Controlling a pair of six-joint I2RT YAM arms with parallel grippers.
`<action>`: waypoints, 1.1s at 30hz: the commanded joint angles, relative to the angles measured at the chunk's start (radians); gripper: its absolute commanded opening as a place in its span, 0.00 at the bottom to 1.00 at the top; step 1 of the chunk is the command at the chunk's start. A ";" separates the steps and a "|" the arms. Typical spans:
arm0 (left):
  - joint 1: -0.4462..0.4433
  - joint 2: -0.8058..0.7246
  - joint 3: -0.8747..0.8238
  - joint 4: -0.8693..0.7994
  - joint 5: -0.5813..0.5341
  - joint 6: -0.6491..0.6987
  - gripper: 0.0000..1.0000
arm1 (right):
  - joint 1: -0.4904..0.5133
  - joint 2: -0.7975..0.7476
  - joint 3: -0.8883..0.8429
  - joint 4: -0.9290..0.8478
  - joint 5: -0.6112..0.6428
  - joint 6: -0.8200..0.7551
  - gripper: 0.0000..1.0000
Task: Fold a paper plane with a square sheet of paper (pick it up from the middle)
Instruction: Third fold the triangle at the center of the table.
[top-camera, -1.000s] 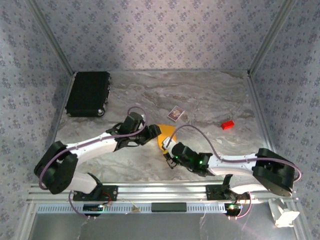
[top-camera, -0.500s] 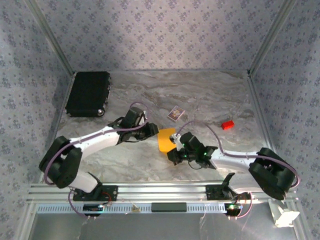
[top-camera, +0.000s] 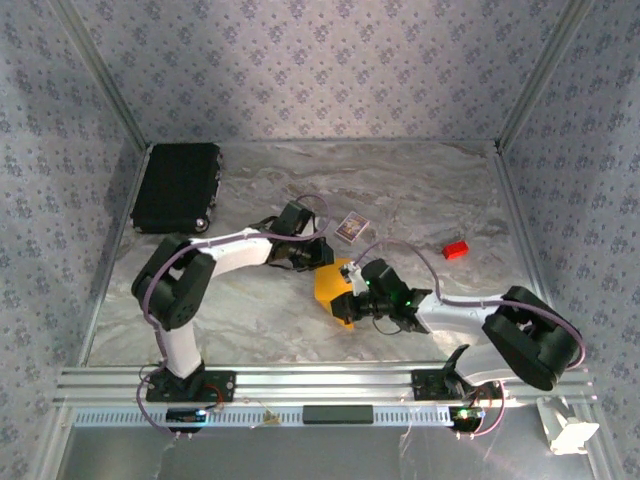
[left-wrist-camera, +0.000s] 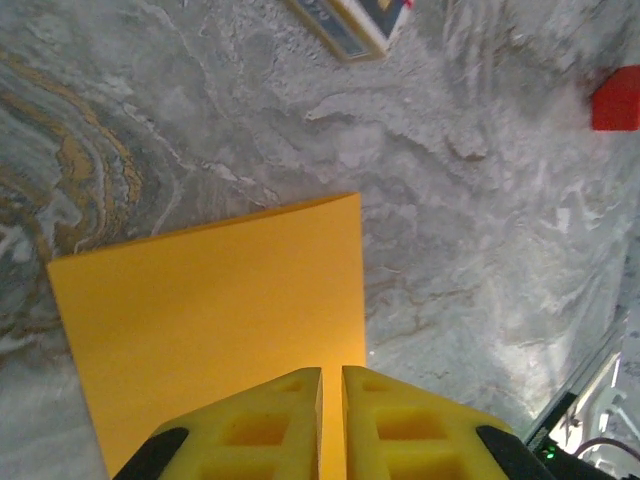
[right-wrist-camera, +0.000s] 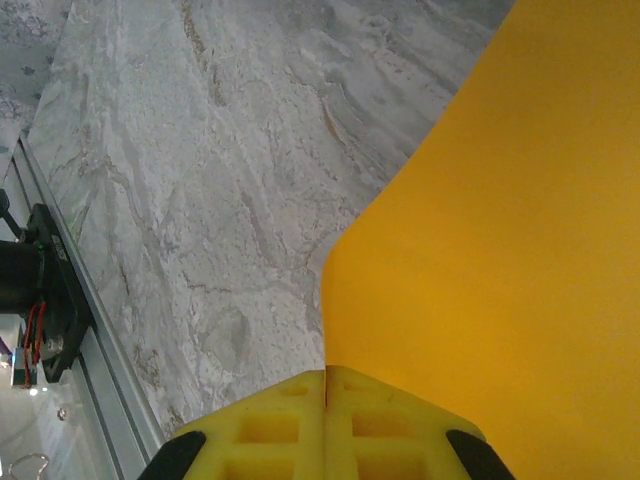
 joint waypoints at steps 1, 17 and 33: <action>0.002 0.065 0.072 -0.095 0.049 0.100 0.12 | -0.005 0.028 0.002 0.059 -0.031 0.040 0.00; 0.002 0.194 0.079 -0.136 0.012 0.140 0.06 | -0.069 0.050 0.024 -0.007 -0.062 0.055 0.00; -0.008 0.181 0.060 -0.115 0.005 0.105 0.06 | -0.134 0.060 0.049 -0.120 0.023 0.004 0.00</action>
